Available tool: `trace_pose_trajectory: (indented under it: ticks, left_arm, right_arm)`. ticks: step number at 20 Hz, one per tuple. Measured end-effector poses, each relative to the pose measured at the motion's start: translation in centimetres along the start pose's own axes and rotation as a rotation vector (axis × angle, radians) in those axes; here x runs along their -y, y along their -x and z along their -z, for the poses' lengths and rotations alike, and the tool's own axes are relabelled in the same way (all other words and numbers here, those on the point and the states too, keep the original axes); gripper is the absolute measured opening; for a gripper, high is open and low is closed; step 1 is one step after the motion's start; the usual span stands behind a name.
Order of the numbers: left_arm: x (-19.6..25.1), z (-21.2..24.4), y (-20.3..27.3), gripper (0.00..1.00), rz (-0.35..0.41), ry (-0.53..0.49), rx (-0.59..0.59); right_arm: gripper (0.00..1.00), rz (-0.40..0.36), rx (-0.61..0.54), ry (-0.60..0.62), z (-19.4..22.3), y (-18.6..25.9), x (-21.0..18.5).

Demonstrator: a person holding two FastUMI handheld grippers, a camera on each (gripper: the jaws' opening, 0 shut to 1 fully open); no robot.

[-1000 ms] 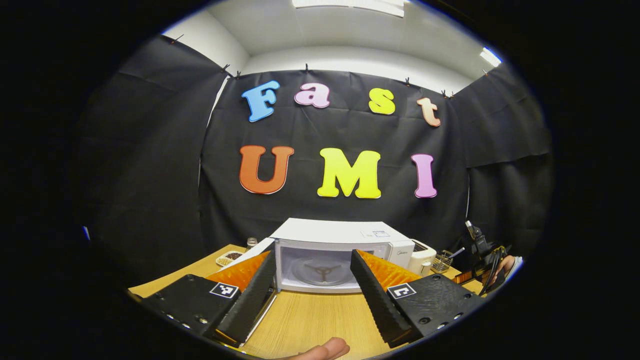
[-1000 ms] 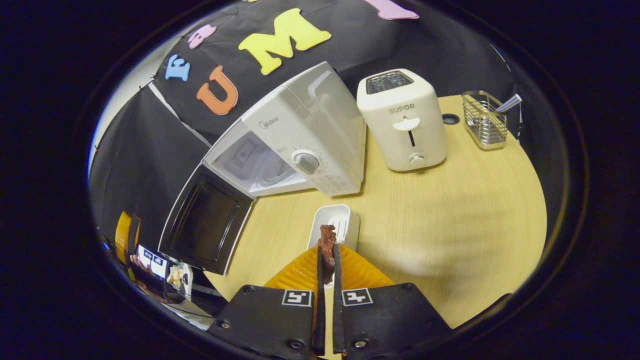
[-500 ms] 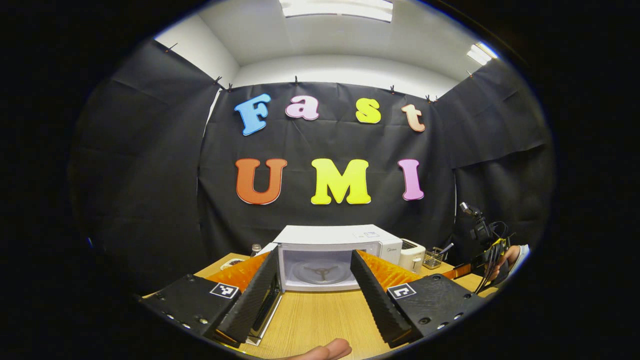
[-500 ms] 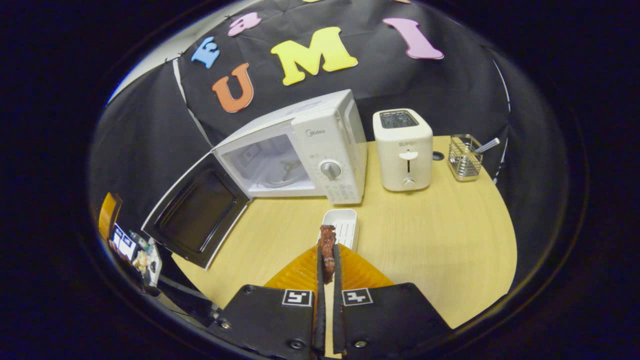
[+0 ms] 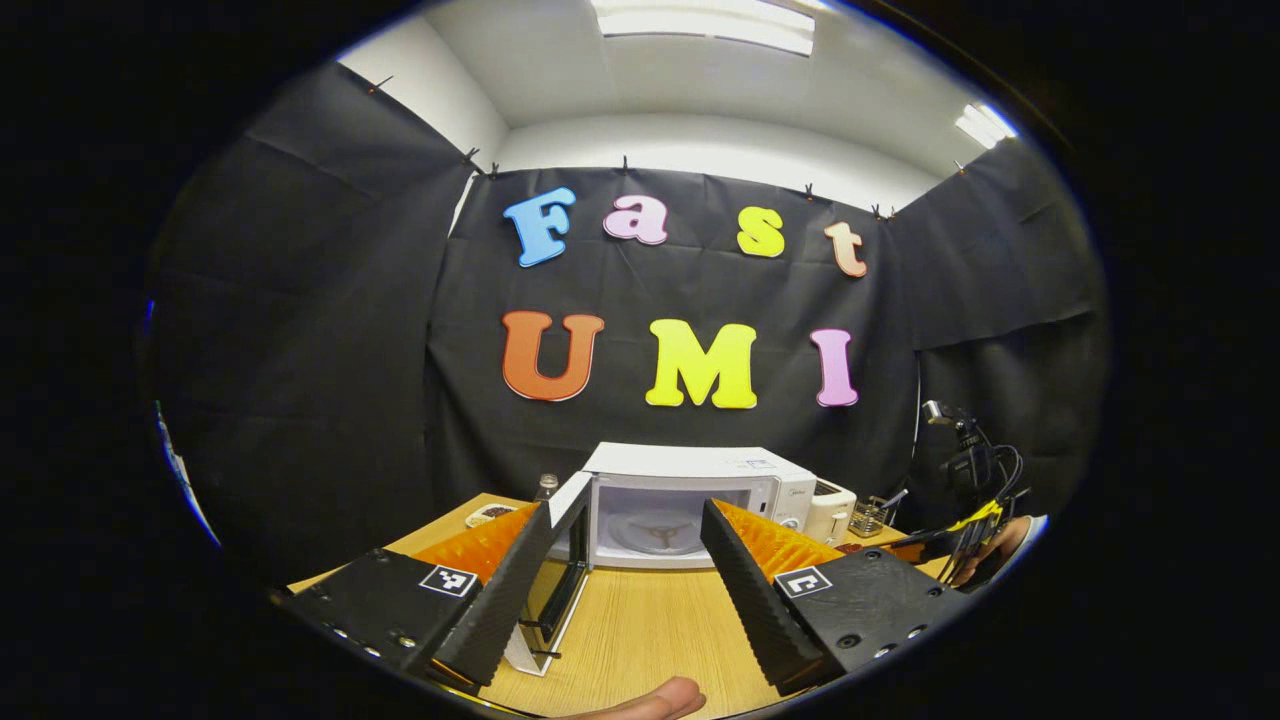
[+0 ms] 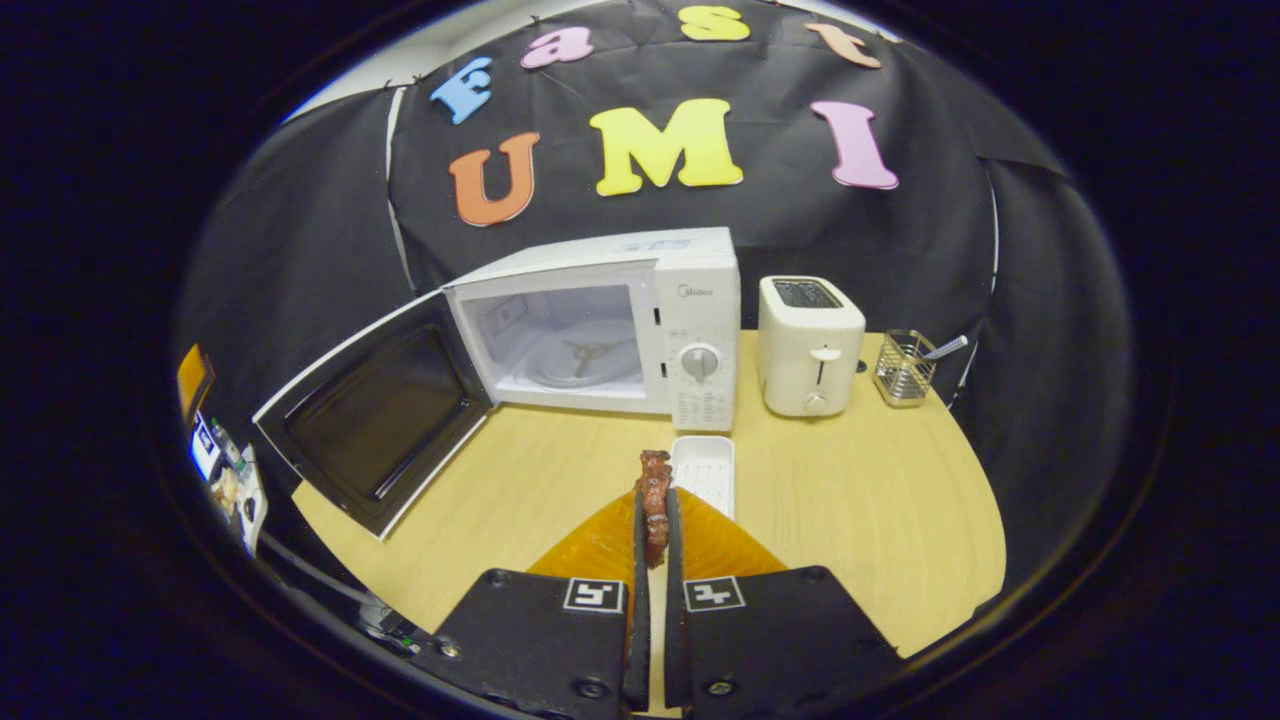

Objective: Open the microwave oven with the left hand, put the food in, and close the microwave oven.

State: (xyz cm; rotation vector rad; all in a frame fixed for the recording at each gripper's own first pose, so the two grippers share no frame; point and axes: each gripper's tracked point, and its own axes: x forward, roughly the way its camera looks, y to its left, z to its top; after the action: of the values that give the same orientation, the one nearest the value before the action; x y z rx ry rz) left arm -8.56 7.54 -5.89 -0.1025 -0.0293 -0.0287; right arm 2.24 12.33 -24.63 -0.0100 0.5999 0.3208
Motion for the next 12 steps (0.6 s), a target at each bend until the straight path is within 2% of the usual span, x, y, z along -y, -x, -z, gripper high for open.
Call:
trace_pose_trajectory:
  ticks: [3, 8, 10, 12]
  left_arm:
    - [-0.9, 0.4, 0.9, 0.92, -0.003, -0.006, -0.001]
    - [-2.5, 1.7, 1.7, 0.92, -0.034, -0.068, -0.028]
    - [-2.7, 2.3, 1.9, 0.92, -0.033, -0.073, -0.037]
    - [-3.0, 2.6, 2.1, 0.92, -0.031, -0.062, -0.046]
  right_arm:
    - [0.09, -0.01, 0.034, 0.01, -0.9, -1.5, -2.3]
    - [0.09, 0.049, 0.135, 0.048, -3.2, -4.9, -5.2]
    - [0.09, 0.08, 0.176, 0.063, -4.0, -6.5, -6.4]
    - [0.08, 0.078, 0.206, 0.065, -4.7, -8.3, -8.3]
